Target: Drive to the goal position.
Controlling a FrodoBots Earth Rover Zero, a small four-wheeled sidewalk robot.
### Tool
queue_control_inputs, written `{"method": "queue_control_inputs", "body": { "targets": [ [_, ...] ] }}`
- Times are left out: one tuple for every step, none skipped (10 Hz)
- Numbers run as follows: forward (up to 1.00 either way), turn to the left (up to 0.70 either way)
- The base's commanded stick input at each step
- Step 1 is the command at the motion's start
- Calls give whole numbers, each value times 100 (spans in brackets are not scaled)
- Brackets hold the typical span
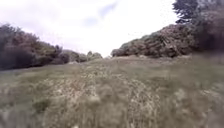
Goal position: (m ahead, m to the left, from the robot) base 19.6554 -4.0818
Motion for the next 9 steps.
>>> {"method": "queue_control_inputs", "body": {
  "targets": [
    [100, 0],
    [100, 0],
    [100, 0],
    [100, 0],
    [100, 0],
    [100, 0],
    [100, 0],
    [100, 0],
    [100, 0]
  ]
}}
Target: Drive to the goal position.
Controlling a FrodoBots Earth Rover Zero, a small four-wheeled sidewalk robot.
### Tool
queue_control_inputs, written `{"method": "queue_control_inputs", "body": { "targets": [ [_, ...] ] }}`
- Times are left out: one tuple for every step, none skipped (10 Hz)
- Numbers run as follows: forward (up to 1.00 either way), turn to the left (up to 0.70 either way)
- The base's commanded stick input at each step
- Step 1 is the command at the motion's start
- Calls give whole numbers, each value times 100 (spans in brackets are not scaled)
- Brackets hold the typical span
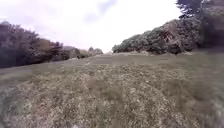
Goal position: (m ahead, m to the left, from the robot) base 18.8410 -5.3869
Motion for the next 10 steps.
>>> {"method": "queue_control_inputs", "body": {
  "targets": [
    [100, 0],
    [100, 0],
    [100, 0],
    [100, 0],
    [100, 0],
    [100, 0],
    [100, 0],
    [100, 0],
    [100, 0],
    [100, 0]
  ]
}}
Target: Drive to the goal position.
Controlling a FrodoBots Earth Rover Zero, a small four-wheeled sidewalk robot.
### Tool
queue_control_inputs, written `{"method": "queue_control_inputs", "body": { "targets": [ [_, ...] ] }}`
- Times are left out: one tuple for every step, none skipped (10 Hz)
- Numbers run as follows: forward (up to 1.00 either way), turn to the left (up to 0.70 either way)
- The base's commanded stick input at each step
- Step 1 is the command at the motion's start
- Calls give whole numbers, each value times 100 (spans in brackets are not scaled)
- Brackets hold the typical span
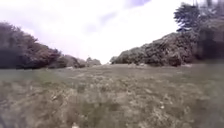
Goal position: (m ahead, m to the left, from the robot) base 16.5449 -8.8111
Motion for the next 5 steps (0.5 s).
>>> {"method": "queue_control_inputs", "body": {
  "targets": [
    [100, 0],
    [100, 5],
    [100, 17],
    [100, 27],
    [100, 34]
  ]
}}
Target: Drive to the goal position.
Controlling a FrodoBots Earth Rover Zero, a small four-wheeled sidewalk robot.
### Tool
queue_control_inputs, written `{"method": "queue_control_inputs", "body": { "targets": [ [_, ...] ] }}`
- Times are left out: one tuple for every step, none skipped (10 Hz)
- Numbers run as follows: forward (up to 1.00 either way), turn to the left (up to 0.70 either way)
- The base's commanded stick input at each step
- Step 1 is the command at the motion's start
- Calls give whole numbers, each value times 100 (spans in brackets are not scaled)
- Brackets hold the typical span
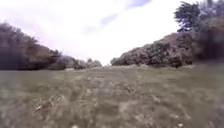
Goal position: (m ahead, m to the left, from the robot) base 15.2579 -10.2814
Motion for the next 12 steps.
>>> {"method": "queue_control_inputs", "body": {
  "targets": [
    [100, 39],
    [100, 28],
    [100, 16],
    [100, 3],
    [100, 0],
    [100, 0],
    [100, 0],
    [100, 0],
    [100, 0],
    [100, 0],
    [100, 0],
    [100, 0]
  ]
}}
